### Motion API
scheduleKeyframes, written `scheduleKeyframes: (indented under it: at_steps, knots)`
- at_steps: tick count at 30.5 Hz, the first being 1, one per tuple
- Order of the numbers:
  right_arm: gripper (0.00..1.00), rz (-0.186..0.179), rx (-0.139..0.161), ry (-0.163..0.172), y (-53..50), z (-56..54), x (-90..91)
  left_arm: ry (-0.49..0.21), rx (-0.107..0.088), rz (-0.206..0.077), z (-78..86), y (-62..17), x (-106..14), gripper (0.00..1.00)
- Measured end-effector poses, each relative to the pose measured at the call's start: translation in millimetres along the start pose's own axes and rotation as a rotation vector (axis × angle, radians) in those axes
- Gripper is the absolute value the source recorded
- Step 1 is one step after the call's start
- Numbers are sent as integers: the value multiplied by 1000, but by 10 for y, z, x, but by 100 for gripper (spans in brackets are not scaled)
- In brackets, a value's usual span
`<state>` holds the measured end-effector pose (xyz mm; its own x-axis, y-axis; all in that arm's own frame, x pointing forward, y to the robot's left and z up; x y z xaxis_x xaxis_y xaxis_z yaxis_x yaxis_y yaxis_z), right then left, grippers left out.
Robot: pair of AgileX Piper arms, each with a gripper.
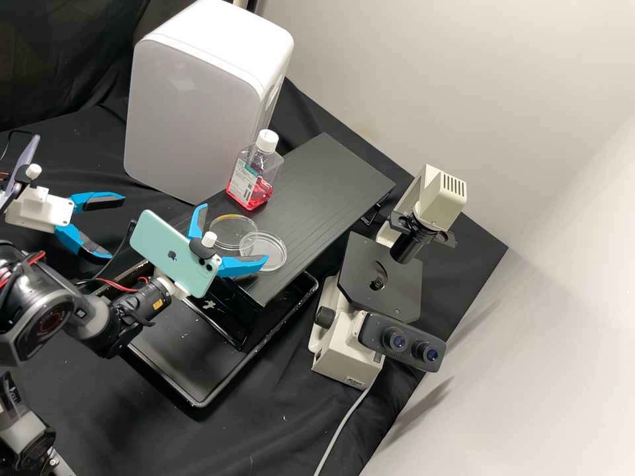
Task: Remove the lid from the petri dish
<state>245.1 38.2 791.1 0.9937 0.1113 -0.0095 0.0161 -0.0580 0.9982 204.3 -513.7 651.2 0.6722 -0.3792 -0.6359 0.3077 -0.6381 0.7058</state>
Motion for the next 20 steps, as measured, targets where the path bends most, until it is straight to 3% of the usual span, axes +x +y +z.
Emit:
scheduleKeyframes:
  at_steps: [5, 11, 13, 20]
  knots:
    - [100, 22, -3, -12, 45, -4, -107, -23, 10, -7, 21, -7, 0, 100]
    - [100, 105, -58, -23, 154, -74, -225, -23, 10, -7, 21, -7, 0, 100]
    - [100, 128, -57, -29, 182, -91, -269, -23, 10, -7, 21, -7, 0, 100]
    - [100, 144, -45, -23, 207, -107, -437, -23, 10, -7, 21, -7, 0, 100]
